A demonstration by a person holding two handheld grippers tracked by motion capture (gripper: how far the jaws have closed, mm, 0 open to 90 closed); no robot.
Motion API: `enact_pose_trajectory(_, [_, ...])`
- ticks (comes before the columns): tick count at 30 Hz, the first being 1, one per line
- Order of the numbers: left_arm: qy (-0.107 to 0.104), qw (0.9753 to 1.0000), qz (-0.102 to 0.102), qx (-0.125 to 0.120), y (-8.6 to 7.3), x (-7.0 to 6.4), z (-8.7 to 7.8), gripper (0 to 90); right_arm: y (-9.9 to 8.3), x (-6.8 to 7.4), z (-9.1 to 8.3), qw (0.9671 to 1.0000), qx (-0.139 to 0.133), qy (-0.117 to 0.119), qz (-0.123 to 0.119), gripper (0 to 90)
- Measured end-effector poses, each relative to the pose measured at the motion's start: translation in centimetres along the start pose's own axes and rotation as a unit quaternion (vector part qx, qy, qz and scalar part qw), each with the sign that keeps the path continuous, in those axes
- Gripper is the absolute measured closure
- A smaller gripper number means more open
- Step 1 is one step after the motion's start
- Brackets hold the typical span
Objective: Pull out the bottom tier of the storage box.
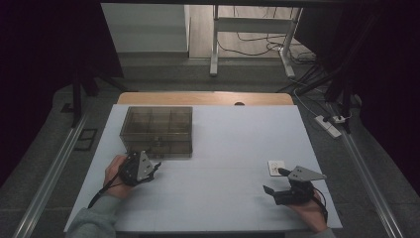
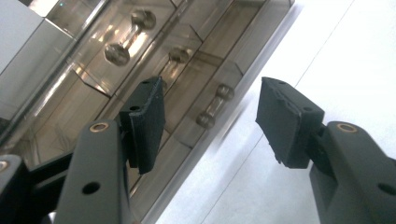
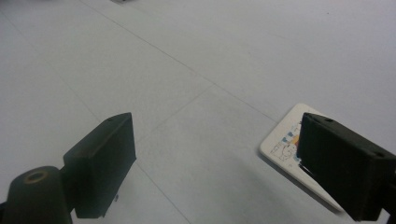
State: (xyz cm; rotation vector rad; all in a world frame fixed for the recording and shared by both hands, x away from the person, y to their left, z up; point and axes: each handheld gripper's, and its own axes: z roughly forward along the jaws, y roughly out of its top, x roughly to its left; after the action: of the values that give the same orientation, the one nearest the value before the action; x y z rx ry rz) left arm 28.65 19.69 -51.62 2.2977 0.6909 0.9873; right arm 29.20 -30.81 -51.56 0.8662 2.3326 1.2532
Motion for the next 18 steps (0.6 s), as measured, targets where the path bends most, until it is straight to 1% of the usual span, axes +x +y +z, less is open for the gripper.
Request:
enact_pose_trajectory(2, [-0.004, 1.0000, -0.007, 0.004, 0.3, 0.1, 0.0, 40.3, 0.0, 0.0, 0.0, 1.0000, -0.001, 0.002, 0.000, 11.5])
enact_pose_trajectory(4, [-0.015, 0.9997, -0.014, 0.010, 0.4, 0.3, 0.1, 39.0, 0.0, -0.1, 0.1, 1.0000, -0.007, 0.002, 0.002, 11.6])
enact_pose_trajectory(6, [-0.018, 0.9996, -0.015, 0.015, 0.5, 0.3, 0.2, 38.3, 0.0, -0.3, 0.1, 1.0000, -0.006, 0.005, 0.002, 11.6])
enact_pose_trajectory(8, [-0.021, 0.9995, -0.012, 0.020, 0.6, 0.3, 0.2, 37.9, 0.0, -0.4, 0.3, 0.9999, -0.008, 0.007, 0.003, 11.6])
enact_pose_trajectory(10, [-0.028, 0.9993, -0.017, 0.021, 0.7, 0.4, 0.2, 37.5, 0.1, -0.5, 0.4, 1.0000, -0.006, 0.006, 0.002, 11.7])
enact_pose_trajectory(14, [-0.046, 0.9982, -0.024, 0.029, 0.7, 0.6, 0.3, 36.0, 0.1, -0.5, 0.6, 0.9999, -0.009, 0.012, 0.002, 11.7])
enact_pose_trajectory(16, [-0.058, 0.9975, -0.029, 0.027, 0.7, 0.8, 0.4, 35.3, 0.1, -0.5, 0.6, 0.9999, -0.009, 0.012, 0.002, 11.7])
enact_pose_trajectory(18, [-0.065, 0.9969, -0.034, 0.027, 0.7, 1.1, 0.4, 34.7, 0.1, -0.5, 0.5, 0.9999, -0.008, 0.012, 0.001, 11.7])
